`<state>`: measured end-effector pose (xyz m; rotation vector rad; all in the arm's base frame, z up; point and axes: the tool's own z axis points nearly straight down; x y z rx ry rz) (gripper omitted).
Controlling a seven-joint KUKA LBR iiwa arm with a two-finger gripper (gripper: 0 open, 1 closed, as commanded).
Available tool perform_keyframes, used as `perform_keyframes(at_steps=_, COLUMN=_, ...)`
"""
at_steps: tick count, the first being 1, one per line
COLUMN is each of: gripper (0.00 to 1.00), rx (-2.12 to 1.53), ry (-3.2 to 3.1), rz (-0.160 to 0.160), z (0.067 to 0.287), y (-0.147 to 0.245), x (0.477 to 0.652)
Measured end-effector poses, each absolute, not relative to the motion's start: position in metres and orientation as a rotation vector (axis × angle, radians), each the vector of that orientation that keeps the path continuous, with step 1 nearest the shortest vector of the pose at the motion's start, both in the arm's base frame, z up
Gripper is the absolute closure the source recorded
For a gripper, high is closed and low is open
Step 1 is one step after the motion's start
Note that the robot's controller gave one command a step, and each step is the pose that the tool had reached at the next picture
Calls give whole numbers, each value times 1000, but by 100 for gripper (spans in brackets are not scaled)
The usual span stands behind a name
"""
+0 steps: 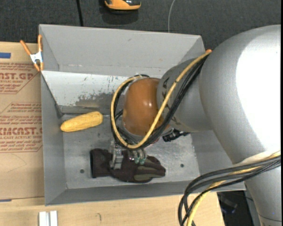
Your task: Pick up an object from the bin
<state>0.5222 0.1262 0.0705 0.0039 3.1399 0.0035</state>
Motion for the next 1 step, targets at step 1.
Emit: perform_keyframes(at_steps=1, gripper=100, rx=72, ry=3133, rz=5, z=272, y=128, x=525)
